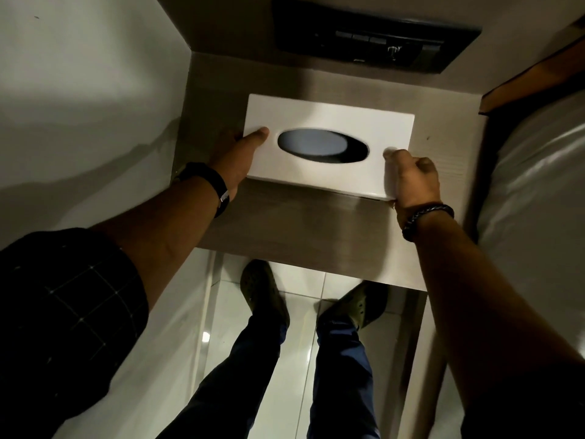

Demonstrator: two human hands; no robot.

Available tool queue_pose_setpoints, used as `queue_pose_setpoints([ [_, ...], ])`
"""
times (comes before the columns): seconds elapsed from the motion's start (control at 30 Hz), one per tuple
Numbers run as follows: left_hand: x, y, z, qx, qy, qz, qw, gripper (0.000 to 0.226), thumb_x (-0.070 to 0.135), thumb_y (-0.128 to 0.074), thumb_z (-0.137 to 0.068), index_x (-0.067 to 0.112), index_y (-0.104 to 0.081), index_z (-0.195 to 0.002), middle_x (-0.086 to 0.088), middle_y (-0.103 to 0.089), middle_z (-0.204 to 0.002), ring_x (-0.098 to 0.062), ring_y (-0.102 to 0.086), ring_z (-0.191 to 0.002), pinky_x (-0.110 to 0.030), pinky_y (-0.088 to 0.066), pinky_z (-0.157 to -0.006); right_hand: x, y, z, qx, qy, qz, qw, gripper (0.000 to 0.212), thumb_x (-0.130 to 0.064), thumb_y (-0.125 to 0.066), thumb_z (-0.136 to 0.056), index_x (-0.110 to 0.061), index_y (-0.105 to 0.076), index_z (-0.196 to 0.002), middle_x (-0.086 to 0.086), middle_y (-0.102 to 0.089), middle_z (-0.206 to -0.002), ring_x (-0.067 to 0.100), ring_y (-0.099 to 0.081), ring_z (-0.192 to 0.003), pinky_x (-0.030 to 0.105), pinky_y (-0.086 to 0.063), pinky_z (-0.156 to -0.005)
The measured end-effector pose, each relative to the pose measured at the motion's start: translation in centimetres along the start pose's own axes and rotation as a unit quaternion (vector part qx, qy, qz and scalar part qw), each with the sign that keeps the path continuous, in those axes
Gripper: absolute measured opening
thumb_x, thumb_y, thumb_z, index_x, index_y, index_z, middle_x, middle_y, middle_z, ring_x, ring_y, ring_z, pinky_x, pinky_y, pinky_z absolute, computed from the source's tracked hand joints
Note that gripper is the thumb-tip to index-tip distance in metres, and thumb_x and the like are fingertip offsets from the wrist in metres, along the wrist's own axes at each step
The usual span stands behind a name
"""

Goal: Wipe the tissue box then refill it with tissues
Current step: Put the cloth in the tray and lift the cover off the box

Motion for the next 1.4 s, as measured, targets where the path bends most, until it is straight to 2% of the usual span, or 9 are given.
queue_pose_setpoints([
  [0.1,0.3,-0.2,1.0,-0.005,-0.009,0.013,1.0,0.031,0.044,-0.06,-0.089,0.026,-0.057,-0.113,0.004,-0.066,-0.1,-0.014,-0.064,-0.088,-0.027,-0.052,-0.069,0.2,0.6,0.4,0.009,0.011,0.031,0.999,0.03,-0.042,-0.072,-0.069,-0.021,-0.055,-0.081,-0.004,-0.062,-0.085,0.018,-0.06,-0.087,0.037,-0.05,-0.083],
  [0.3,-3.2,1.6,6.4,0.023,0.009,0.049,0.998,0.021,0.043,-0.06,-0.089,0.034,-0.058,-0.108,0.002,-0.068,-0.105,-0.016,-0.067,-0.089,-0.032,-0.056,-0.07,4.3,2.1,5.5,0.064,0.109,0.132,0.983,0.034,-0.052,-0.066,-0.071,-0.021,-0.055,-0.077,-0.008,-0.058,-0.075,0.004,-0.053,-0.065,0.016,-0.04,-0.057],
  [0.47,-8.0,3.1,10.3,0.048,0.063,0.008,0.997,0.028,0.04,-0.066,-0.084,0.025,-0.056,-0.106,-0.001,-0.065,-0.101,-0.022,-0.064,-0.09,-0.032,-0.054,-0.069,10.4,3.3,9.5,0.037,0.027,0.15,0.988,0.015,-0.034,-0.07,-0.082,-0.022,-0.063,-0.085,0.005,-0.068,-0.092,0.022,-0.065,-0.084,0.034,-0.053,-0.073],
  [0.57,-9.6,2.8,10.5,0.037,0.087,-0.023,0.995,0.037,0.04,-0.065,-0.085,0.017,-0.053,-0.111,-0.005,-0.062,-0.103,-0.025,-0.062,-0.091,-0.033,-0.052,-0.071,11.6,3.7,9.5,0.021,0.033,0.176,0.984,0.006,-0.031,-0.067,-0.085,-0.026,-0.065,-0.083,0.0,-0.069,-0.087,0.018,-0.065,-0.081,0.027,-0.047,-0.068],
  [0.73,-9.9,2.1,9.0,0.04,0.077,-0.048,0.995,0.031,0.041,-0.066,-0.085,0.02,-0.053,-0.104,-0.005,-0.062,-0.103,-0.021,-0.061,-0.089,-0.031,-0.05,-0.069,11.5,3.5,8.2,0.04,0.033,0.201,0.978,0.016,-0.035,-0.065,-0.086,-0.019,-0.063,-0.082,-0.005,-0.063,-0.078,0.015,-0.058,-0.075,0.024,-0.04,-0.061],
  [0.9,-9.2,1.9,7.6,0.034,0.077,-0.072,0.994,0.034,0.042,-0.066,-0.085,0.018,-0.055,-0.108,-0.01,-0.063,-0.113,-0.03,-0.062,-0.1,-0.048,-0.053,-0.088,10.6,2.7,7.0,0.053,0.02,0.204,0.977,0.031,-0.041,-0.065,-0.085,-0.01,-0.066,-0.086,0.001,-0.065,-0.078,0.019,-0.059,-0.074,0.026,-0.039,-0.064],
  [1.2,-9.1,2.2,7.7,0.037,0.081,-0.102,0.991,0.04,0.044,-0.065,-0.085,0.016,-0.055,-0.111,-0.008,-0.062,-0.108,-0.026,-0.06,-0.092,-0.038,-0.052,-0.076,10.1,2.3,7.4,0.043,0.008,0.206,0.978,0.034,-0.042,-0.063,-0.086,-0.008,-0.065,-0.085,0.009,-0.068,-0.083,0.025,-0.061,-0.079,0.031,-0.046,-0.068],
  [1.3,-9.1,2.2,7.8,0.035,0.082,-0.113,0.99,0.043,0.044,-0.064,-0.086,0.013,-0.056,-0.114,-0.009,-0.062,-0.11,-0.028,-0.061,-0.096,-0.044,-0.054,-0.084,9.8,2.2,7.7,0.045,0.002,0.211,0.976,0.034,-0.042,-0.063,-0.086,-0.008,-0.066,-0.088,0.009,-0.068,-0.085,0.025,-0.061,-0.081,0.033,-0.048,-0.073],
  [1.4,-9.0,2.4,7.9,0.035,0.08,-0.121,0.989,0.042,0.045,-0.064,-0.085,0.014,-0.056,-0.113,-0.009,-0.062,-0.111,-0.026,-0.06,-0.093,-0.042,-0.053,-0.083,9.5,2.2,8.0,0.04,0.005,0.214,0.976,0.034,-0.042,-0.064,-0.086,-0.009,-0.066,-0.084,0.008,-0.067,-0.082,0.024,-0.061,-0.079,0.028,-0.044,-0.066],
])
Point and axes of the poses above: each hand's wrist, its own z-axis away from the middle knuckle, its own y-axis out of the back of the hand, x = y × z, the point moved 1 cm from there along -z, towards the middle knuckle
